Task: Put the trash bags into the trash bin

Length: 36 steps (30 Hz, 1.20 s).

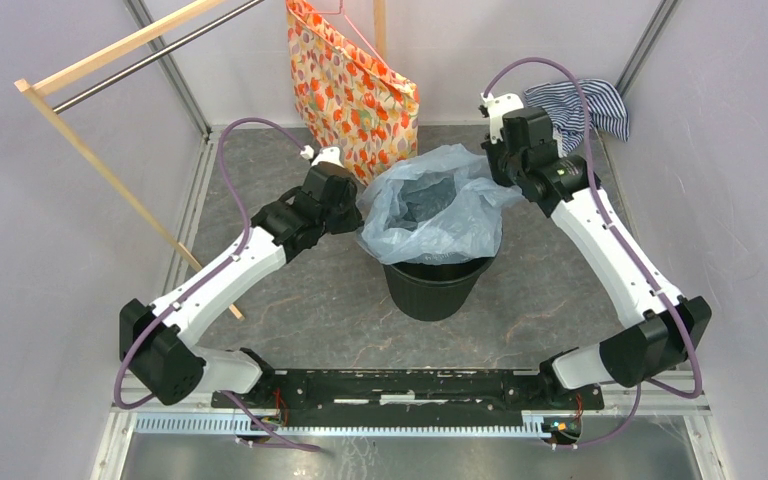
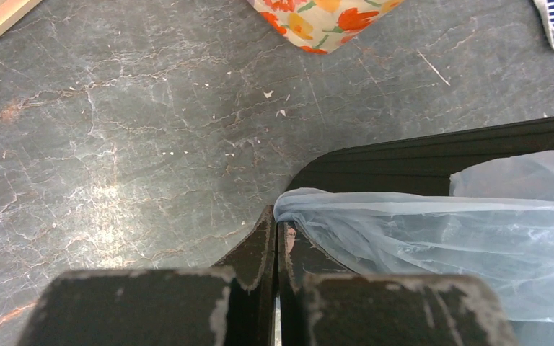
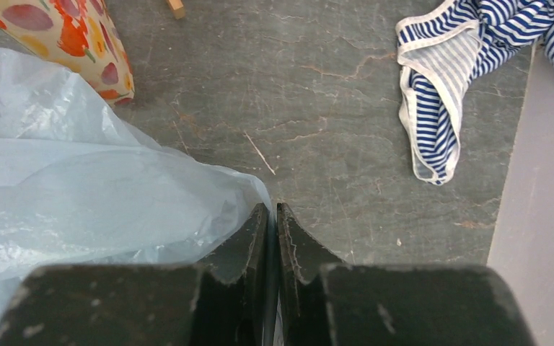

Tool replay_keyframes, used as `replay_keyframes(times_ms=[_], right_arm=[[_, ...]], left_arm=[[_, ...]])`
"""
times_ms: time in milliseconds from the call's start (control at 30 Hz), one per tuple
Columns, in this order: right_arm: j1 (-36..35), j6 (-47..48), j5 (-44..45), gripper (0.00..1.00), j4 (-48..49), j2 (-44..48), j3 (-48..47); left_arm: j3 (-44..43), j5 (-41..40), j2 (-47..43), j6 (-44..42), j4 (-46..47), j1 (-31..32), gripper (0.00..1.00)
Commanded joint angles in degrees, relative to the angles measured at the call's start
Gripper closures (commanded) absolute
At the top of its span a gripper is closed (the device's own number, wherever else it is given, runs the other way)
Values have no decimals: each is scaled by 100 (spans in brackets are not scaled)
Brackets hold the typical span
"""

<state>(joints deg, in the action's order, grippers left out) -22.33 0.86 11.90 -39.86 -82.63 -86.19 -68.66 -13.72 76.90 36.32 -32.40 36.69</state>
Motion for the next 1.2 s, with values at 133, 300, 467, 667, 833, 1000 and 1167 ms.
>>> replay_keyframes(times_ms=[133,300,467,667,833,1000,1167], right_arm=[[92,-78,-64,86,311,53,534],[119,-254,-87,85,276,401,761],[129,-298,-91,81,125,708,644],[134,-382,-122,60,-113,1071,468],[131,-462,-75,35,-287,1444,355],[133,-486,-26,25,-547,1698,83],[124,-458,-112,26,-707,1909,-248]], left_arm=[[550,-53,-19,80,131,-91,98],[1082,240,-351,162,174,-100,98],[1330,522,-762,179,193,-98,98],[1385,938,-1010,162,281,-68,98],[1404,1045,-1084,127,342,-13,98],[1373,1066,-1072,76,361,5,98],[1358,1081,-1035,39,386,5,98]])
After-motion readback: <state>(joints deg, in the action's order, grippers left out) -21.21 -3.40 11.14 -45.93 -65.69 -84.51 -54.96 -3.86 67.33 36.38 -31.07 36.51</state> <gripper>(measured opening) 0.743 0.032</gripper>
